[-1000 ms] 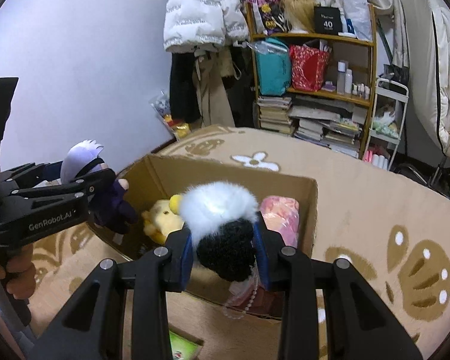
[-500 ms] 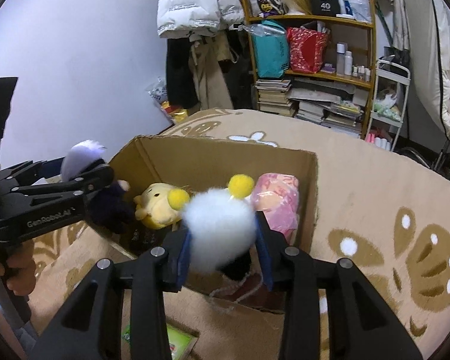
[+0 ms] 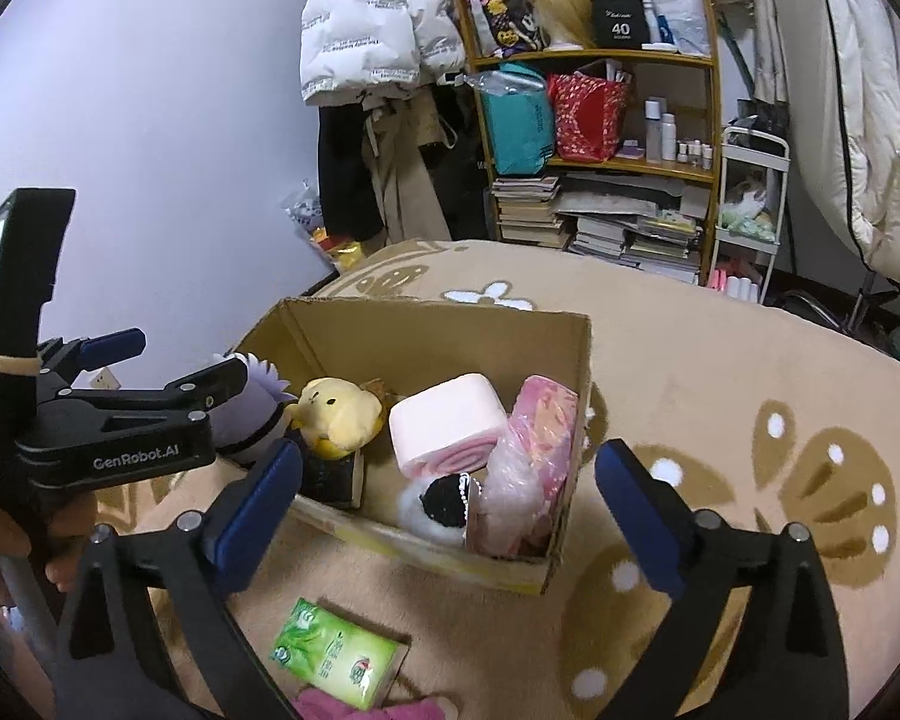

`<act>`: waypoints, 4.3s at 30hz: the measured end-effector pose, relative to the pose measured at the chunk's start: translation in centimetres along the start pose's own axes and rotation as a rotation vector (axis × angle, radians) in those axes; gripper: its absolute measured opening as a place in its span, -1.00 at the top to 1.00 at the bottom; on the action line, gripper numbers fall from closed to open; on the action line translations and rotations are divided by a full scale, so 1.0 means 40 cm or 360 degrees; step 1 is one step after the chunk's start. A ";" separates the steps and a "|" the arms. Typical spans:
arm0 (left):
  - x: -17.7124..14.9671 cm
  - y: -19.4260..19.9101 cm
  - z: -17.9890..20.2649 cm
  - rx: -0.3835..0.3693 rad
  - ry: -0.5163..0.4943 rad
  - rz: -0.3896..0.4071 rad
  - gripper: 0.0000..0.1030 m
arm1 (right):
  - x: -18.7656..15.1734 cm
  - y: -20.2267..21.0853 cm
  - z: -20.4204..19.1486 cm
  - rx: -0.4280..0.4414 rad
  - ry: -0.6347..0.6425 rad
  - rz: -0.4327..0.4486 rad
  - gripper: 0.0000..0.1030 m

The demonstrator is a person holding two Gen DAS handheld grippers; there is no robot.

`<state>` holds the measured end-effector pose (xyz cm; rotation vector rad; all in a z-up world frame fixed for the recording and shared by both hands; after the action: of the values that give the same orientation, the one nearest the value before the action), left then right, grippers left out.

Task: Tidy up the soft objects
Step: 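Withdraw both tools from the box toward the green pack and pink bear, then grasp green tea tissue pack with left tool while right tool grasps pink bear, then lift both items over the box and open both tools to drop them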

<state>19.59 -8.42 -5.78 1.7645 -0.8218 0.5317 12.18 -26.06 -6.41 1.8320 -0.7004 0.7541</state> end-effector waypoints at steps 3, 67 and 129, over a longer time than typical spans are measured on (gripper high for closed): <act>-0.001 0.021 -0.011 -0.0007 0.0005 0.0006 -0.94 | -0.005 0.022 -0.010 -0.0007 -0.0010 0.0006 -0.99; -0.238 -0.017 0.137 -0.0488 -0.0230 -0.0843 -0.94 | -0.281 -0.057 -0.067 0.0104 -0.0325 -0.0873 -0.92; -0.247 0.054 0.011 -0.0212 0.0045 -0.0626 -0.43 | -0.154 0.105 0.042 0.0055 -0.0450 -0.0235 -0.27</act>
<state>11.41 -6.56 -11.48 1.7322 -0.4602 0.2343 5.40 -28.27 -9.20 2.0198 -0.7252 0.4166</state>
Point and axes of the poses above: each gripper's, at about its wrist camera, not at the fingertips, and y roughly against the way its jaws point, z to its right, x to its top, the point moved 2 cm from there along -y, roughly the way its jaws point, and after that the axes turned 13 degrees about x, right-handed, at the moved point
